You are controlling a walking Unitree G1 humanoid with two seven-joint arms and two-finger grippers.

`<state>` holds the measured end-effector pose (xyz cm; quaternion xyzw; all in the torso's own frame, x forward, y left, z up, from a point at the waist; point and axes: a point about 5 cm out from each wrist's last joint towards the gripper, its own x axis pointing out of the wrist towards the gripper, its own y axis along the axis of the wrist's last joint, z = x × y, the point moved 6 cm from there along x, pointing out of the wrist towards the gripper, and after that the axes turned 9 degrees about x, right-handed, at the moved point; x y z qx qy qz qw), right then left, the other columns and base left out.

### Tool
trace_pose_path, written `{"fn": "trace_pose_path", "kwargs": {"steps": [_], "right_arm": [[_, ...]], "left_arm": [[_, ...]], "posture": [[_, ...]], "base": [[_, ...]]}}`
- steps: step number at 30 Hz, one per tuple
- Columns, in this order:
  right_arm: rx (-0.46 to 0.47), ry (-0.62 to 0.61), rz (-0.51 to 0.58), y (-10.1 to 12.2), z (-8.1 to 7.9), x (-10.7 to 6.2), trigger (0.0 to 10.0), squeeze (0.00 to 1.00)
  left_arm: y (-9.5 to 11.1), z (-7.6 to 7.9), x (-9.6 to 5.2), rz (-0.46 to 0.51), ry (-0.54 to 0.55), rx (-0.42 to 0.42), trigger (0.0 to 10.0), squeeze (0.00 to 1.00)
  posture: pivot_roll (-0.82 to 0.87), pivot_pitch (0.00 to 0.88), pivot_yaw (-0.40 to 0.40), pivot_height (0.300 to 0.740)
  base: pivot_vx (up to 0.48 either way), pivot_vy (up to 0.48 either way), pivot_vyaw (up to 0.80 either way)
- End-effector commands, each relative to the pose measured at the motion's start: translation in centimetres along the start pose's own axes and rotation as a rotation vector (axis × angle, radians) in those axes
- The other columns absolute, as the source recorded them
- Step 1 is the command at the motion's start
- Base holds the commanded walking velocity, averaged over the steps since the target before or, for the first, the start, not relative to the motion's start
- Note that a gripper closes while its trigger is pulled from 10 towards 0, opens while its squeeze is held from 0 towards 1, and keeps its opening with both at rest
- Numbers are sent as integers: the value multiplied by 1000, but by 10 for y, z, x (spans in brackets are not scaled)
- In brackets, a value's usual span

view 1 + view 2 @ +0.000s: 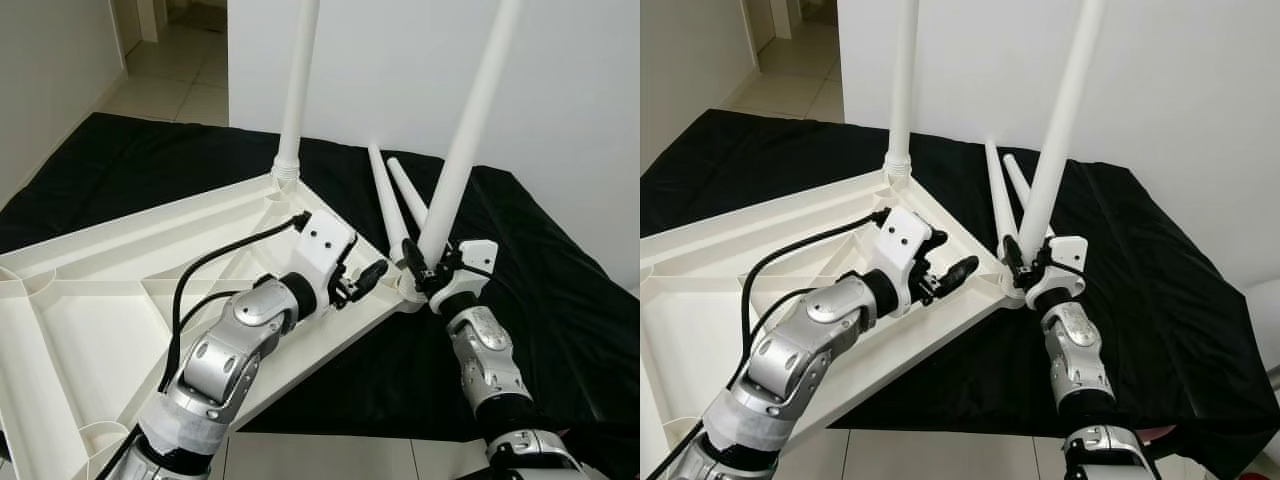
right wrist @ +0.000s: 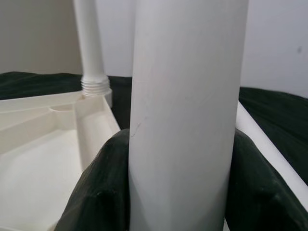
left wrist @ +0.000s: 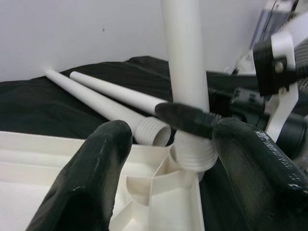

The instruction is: Building children table

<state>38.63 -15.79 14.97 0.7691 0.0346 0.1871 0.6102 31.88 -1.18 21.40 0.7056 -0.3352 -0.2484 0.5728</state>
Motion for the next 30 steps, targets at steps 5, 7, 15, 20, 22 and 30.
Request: {"fn": "trace_pose_path", "kwargs": {"steps": [5,7,15,20,22,30], "right_arm": [[-47,178,-5,12,-26,3,10000,0],[-51,228,-17,13,-32,3,10000,0],[-74,434,-80,13,-58,-4,10000,0],[-86,535,-136,7,-71,-13,10000,0],[-94,594,-174,2,-79,-19,10000,0],[-93,655,-215,-4,-87,-26,10000,0]], "left_arm": [[29,5,2,99,-151,-105,10000,1000],[36,1,5,112,-151,-111,10000,1000],[57,-15,15,134,-159,-171,10000,0],[70,-21,16,164,-186,-252,10000,0],[72,-24,18,158,-189,-272,10000,0],[83,-36,16,193,-201,-414,1961,0]], "posture": [[39,0,-124,740],[38,0,-126,740],[32,0,-121,740],[35,0,-119,740],[37,0,-115,740],[40,0,-110,740]], "base": [[0,0,0],[0,0,0],[0,0,0],[0,0,0],[0,0,0],[0,0,0]]}}
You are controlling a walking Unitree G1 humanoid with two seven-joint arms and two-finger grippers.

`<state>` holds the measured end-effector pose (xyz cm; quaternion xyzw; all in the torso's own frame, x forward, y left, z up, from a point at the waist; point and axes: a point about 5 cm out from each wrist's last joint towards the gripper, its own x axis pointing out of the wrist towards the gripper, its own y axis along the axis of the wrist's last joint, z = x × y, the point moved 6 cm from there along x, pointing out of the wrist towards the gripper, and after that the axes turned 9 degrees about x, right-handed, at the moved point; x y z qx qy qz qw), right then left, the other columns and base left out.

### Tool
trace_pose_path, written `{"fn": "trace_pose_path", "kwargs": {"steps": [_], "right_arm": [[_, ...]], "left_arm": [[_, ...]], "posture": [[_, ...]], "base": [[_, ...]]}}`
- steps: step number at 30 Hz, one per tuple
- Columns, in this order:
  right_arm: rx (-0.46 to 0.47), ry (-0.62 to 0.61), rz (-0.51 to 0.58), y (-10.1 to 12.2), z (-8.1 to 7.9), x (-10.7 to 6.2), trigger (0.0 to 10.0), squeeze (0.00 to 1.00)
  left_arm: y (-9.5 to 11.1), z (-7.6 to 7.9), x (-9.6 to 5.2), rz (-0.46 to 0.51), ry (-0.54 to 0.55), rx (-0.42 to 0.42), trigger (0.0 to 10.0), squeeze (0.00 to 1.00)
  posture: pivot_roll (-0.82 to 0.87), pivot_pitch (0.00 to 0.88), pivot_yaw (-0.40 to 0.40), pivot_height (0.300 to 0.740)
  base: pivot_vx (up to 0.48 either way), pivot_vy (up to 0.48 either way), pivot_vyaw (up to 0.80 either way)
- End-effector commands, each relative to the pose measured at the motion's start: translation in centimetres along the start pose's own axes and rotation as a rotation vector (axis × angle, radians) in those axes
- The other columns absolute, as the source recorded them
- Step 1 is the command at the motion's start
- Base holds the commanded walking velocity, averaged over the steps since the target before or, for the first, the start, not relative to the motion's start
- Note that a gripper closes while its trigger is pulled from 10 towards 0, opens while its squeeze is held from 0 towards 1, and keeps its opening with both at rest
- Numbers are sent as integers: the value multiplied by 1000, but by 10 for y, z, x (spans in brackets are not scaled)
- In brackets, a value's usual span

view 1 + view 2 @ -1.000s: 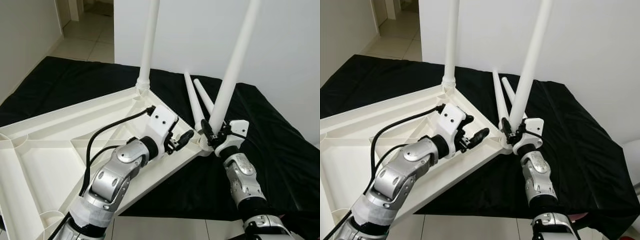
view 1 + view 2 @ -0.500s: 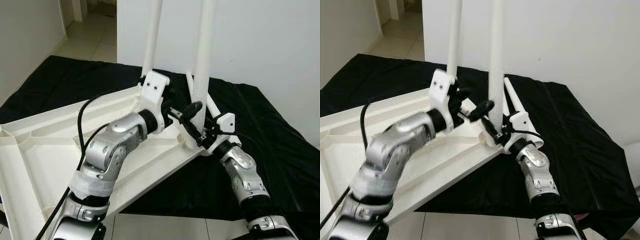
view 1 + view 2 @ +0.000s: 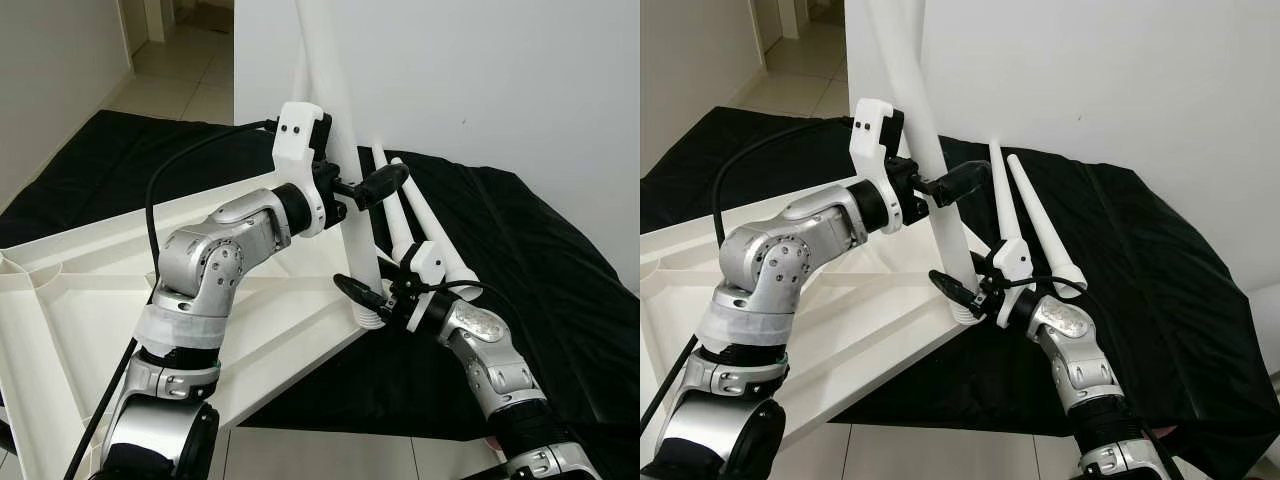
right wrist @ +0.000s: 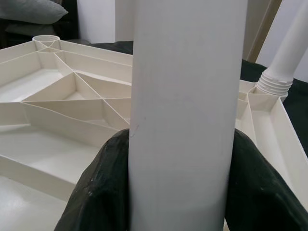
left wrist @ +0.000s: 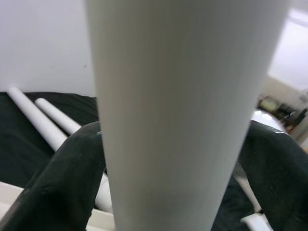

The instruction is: Building children table

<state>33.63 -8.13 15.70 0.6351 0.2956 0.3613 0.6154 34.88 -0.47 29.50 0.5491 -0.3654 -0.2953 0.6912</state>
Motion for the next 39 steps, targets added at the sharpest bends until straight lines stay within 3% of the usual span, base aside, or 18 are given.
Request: {"fn": "trace_pose_path", "kwargs": {"steps": [1,2,18,23,24,33,34,36,39], "right_arm": [[-3,7,-12,-1,0,-3,10000,0],[-1,3,-14,-1,0,-3,10000,0],[32,-18,-9,-3,0,1,10000,0],[40,-91,-70,-12,10,4,10000,0],[57,-127,-70,-12,16,4,10000,1000],[-4,-286,-47,-1,42,13,10000,1000],[-25,-317,-52,2,47,16,10000,0],[-25,-317,-52,2,47,16,10000,0],[-48,-367,-36,11,54,25,10000,0]], "left_arm": [[6,12,2,23,-102,-56,1961,0],[9,10,1,36,-102,-76,0,0],[19,3,-3,59,-73,-98,0,0],[21,-5,-1,57,-15,-77,118,0],[21,-9,1,45,13,-71,10000,0],[34,-23,13,14,135,8,10000,0],[39,-23,17,14,146,42,10000,0],[39,-23,17,14,146,42,10000,0],[44,-24,25,-1,172,107,10000,0]], "posture": [[40,0,-110,740],[41,0,-110,740],[52,0,-115,740],[52,0,-114,740],[52,0,-114,740],[46,0,-125,740],[43,0,-128,740],[43,0,-128,740],[38,0,-130,740]], "base": [[0,0,0],[0,0,0],[0,0,0],[0,0,0],[0,0,0],[0,0,0],[0,0,0],[0,0,0],[0,0,0]]}}
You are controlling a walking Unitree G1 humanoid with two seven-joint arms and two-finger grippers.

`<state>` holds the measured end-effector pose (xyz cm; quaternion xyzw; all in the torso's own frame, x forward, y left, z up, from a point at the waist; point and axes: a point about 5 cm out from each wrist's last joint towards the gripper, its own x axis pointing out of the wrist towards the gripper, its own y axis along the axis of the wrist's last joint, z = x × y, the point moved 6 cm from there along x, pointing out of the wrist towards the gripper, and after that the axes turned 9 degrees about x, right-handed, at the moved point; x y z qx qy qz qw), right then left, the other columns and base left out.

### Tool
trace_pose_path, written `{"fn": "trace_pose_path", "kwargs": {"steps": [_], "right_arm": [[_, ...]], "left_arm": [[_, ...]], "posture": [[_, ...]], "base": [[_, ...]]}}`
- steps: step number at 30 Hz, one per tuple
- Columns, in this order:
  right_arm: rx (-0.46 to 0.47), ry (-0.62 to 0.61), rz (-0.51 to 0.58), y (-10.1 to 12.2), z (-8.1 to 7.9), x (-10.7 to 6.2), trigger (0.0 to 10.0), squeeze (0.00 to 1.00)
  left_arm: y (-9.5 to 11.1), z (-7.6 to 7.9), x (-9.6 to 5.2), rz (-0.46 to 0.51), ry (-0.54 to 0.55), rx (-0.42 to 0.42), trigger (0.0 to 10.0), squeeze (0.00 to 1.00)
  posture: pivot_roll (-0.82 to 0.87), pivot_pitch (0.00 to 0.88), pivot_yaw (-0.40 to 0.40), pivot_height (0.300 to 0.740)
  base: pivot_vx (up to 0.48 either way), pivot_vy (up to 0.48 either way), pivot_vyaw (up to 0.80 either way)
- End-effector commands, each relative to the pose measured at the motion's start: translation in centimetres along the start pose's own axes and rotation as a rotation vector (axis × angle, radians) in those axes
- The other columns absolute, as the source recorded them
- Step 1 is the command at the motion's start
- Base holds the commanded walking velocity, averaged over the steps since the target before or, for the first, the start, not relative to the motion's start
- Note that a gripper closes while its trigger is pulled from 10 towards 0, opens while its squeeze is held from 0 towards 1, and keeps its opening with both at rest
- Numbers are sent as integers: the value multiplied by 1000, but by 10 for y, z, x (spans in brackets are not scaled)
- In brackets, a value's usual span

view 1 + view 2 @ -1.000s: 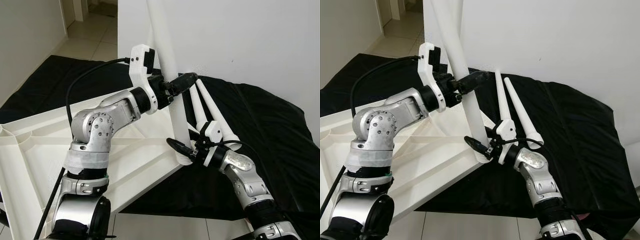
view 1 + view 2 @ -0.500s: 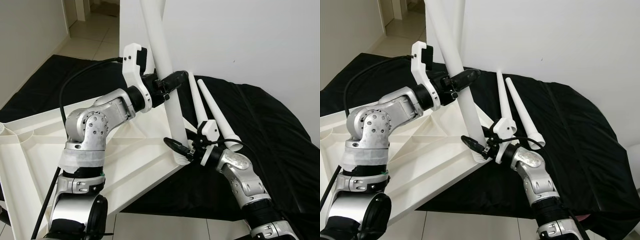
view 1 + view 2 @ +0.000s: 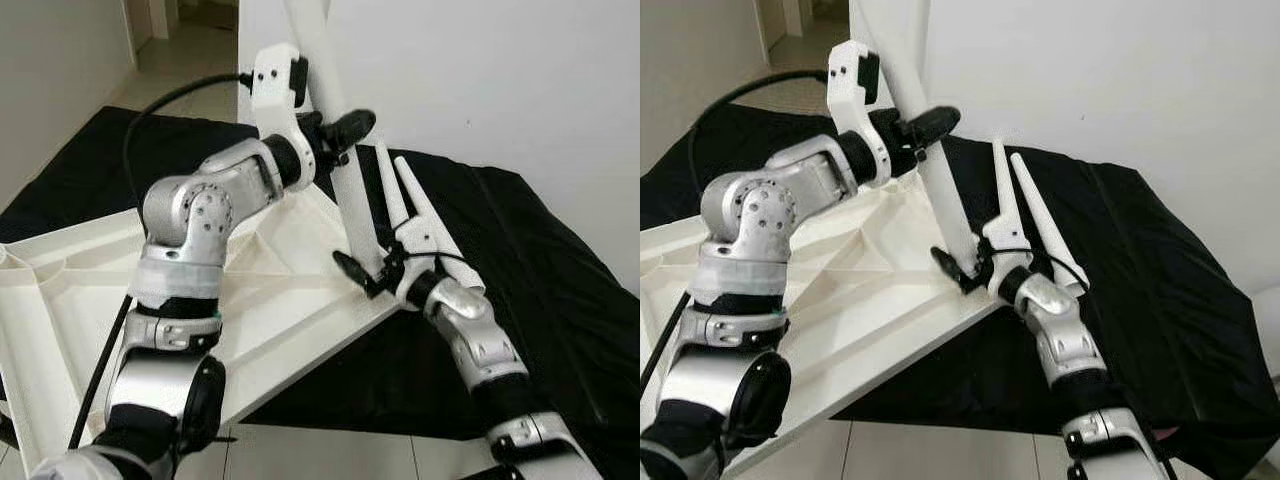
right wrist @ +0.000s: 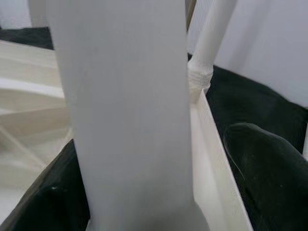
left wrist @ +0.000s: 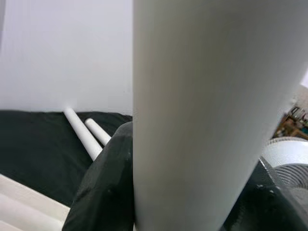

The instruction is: Building children table

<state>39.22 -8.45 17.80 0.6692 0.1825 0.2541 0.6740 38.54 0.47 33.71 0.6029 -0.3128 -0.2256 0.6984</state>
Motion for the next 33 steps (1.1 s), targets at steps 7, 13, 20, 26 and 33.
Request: {"fn": "trace_pose_path", "kwargs": {"steps": [7,13,20,26,33], "right_arm": [[-30,-113,-2,7,11,14,10000,0],[-40,-215,8,12,10,29,10000,0],[-59,-358,-2,15,17,38,10000,0],[-119,-546,12,16,26,39,10000,0],[-176,-645,59,18,23,36,10000,0]], "left_arm": [[5,7,17,-14,40,91,10000,0],[4,5,27,-16,126,151,10000,0],[3,3,32,-20,213,174,10000,0],[7,-1,36,-17,301,172,10000,0],[12,5,41,-5,311,168,10000,0]], "posture": [[28,0,-135,740],[19,0,-137,740],[16,0,-136,740],[25,0,-138,740],[30,0,-146,740]], "base": [[0,0,0],[0,0,0],[0,0,0],[0,0,0],[0,0,0]]}}
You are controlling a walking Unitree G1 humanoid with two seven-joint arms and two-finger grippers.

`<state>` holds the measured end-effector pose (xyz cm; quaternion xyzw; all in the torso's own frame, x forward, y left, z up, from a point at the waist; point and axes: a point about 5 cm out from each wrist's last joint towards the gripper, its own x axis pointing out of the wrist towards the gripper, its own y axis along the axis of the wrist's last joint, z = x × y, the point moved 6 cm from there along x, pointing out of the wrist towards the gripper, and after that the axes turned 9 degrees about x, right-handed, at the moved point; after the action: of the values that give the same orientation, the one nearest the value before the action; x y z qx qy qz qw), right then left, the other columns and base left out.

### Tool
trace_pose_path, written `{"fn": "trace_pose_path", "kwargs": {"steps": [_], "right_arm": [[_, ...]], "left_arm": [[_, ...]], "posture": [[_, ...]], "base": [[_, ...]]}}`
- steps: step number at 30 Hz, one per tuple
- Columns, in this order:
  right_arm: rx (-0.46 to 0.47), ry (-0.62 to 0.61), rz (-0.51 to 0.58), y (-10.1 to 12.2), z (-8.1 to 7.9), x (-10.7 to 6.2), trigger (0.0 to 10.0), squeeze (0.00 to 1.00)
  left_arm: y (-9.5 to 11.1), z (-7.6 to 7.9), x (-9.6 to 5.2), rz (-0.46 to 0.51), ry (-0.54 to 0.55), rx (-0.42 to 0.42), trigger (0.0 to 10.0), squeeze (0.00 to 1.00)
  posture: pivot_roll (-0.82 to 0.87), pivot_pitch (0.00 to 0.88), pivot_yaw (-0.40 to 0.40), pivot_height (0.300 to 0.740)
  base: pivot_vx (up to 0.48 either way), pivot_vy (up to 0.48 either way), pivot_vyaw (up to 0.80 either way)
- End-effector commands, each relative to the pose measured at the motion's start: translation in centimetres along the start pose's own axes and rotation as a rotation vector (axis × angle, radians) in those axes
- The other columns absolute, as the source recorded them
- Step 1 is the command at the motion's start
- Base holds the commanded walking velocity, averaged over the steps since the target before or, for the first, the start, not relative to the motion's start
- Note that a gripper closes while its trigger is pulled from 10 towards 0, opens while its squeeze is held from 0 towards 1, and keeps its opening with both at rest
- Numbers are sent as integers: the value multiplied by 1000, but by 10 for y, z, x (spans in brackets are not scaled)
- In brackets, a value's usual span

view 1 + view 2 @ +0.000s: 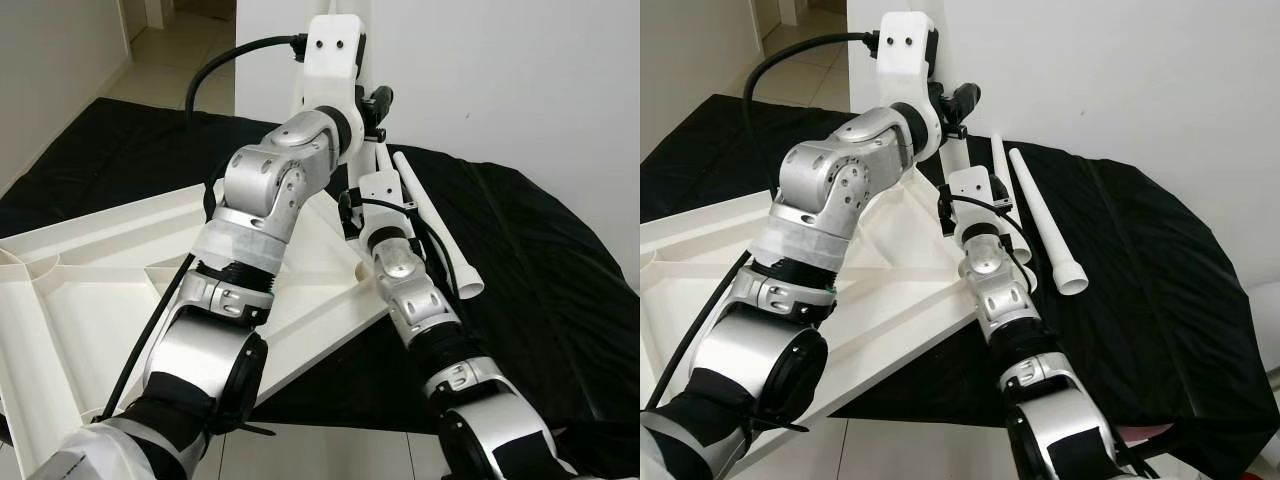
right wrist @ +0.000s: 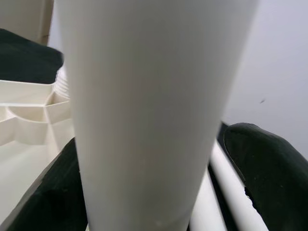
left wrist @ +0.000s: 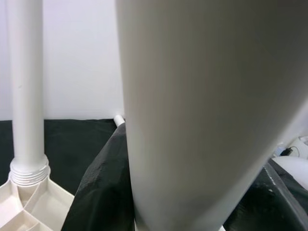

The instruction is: Building children table

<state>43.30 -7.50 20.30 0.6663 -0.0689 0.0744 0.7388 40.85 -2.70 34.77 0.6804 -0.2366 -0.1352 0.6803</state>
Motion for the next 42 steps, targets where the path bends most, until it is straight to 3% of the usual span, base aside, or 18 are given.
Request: {"fn": "trace_pose_path", "kwargs": {"steps": [1,3,12,13,17,18,19,28,34,35,37,38,41,42], "right_arm": [[-22,-33,2,-4,7,-1,10000,0],[-71,-38,26,-3,4,-2,10000,0],[-90,-84,44,-4,2,-4,10000,0],[-81,-91,45,-4,2,-4,8314,0],[-61,-105,54,-3,2,-4,8314,0],[-56,-129,61,-3,5,-4,4471,0],[-51,-135,64,-2,6,-3,0,0],[-47,-158,98,4,8,-1,0,0],[-33,-212,127,10,19,1,0,0],[-29,-227,120,9,22,2,8039,0],[-26,-237,114,8,24,2,8039,0],[-12,-249,103,7,28,3,10000,0],[-11,-253,109,8,29,3,10000,0],[-7,-257,108,7,31,3,10000,0]], "left_arm": [[9,-2,1,13,72,13,10000,0],[11,1,2,21,64,16,10000,0],[15,8,3,31,54,20,10000,0],[16,8,3,31,55,20,10000,0],[17,9,3,35,53,18,10000,0],[18,10,3,37,53,20,10000,0],[18,10,3,37,52,19,10000,0],[21,12,1,43,46,12,10000,0],[20,15,0,39,41,14,10000,0],[20,16,-1,44,35,9,10000,0],[21,17,-1,47,32,5,10000,0],[21,17,-1,54,29,39,10000,0],[22,22,-1,68,0,32,10000,0],[23,27,-2,80,-30,-8,10000,796]], "posture": [[30,0,-146,740],[33,0,-148,740],[38,0,-154,740],[40,0,-155,740],[46,0,-160,740],[48,0,-162,740],[58,0,-170,740],[65,0,-178,740],[69,0,-184,740],[68,0,-184,740],[68,0,-184,740],[67,0,-183,740],[67,0,-183,740],[63,0,-179,740]], "base": [[0,0,0],[0,0,0],[0,0,0],[0,0,0],[0,0,0],[0,0,0],[0,0,0],[0,0,0],[0,0,0],[0,0,0],[0,0,0],[0,0,0],[0,0,0],[0,0,0]]}}
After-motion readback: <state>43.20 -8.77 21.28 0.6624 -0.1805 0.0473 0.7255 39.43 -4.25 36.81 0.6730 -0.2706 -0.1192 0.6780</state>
